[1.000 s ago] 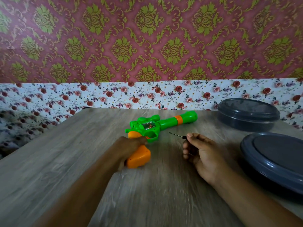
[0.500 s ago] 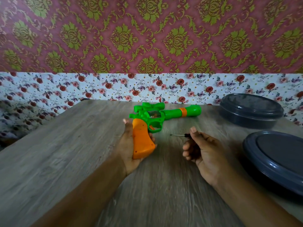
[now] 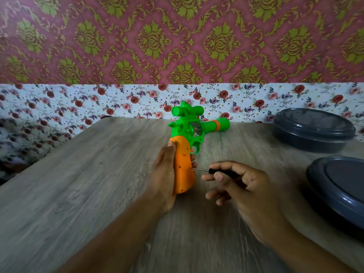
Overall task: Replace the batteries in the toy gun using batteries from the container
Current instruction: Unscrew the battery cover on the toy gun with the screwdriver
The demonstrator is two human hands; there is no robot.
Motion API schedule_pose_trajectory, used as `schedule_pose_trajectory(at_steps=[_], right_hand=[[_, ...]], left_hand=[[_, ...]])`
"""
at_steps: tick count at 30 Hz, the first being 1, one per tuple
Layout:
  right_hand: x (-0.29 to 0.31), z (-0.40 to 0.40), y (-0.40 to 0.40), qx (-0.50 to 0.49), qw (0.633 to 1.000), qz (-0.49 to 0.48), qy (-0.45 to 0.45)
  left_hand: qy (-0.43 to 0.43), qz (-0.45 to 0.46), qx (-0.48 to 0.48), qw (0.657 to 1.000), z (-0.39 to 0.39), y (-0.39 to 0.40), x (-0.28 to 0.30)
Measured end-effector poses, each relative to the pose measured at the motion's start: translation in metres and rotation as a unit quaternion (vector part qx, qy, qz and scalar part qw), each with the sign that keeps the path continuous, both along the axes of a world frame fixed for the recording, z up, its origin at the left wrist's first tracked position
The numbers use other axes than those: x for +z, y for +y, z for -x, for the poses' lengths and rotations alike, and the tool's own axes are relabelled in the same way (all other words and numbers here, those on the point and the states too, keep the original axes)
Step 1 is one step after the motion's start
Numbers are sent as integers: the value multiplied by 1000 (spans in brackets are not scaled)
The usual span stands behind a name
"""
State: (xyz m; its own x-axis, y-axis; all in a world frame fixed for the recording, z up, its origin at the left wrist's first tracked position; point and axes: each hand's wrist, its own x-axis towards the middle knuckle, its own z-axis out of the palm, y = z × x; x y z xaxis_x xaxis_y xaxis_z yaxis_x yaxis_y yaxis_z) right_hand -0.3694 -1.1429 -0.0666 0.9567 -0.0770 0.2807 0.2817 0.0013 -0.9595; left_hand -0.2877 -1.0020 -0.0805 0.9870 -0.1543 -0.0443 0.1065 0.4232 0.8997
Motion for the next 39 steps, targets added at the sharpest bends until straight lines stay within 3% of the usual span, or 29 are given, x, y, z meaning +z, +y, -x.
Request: schedule_pose_trajectory(at_steps=[16, 27, 39], right_hand=[[-7, 3, 9, -14, 993, 99, -55], [-3, 7, 8, -42, 994, 95, -37], [-8, 8, 12, -44, 971, 222, -80]], left_hand=[[-111, -104, 43, 987, 16, -10, 3], [-109, -108, 43, 987, 20, -11, 4], [-122, -118, 51, 984, 21, -13, 4]])
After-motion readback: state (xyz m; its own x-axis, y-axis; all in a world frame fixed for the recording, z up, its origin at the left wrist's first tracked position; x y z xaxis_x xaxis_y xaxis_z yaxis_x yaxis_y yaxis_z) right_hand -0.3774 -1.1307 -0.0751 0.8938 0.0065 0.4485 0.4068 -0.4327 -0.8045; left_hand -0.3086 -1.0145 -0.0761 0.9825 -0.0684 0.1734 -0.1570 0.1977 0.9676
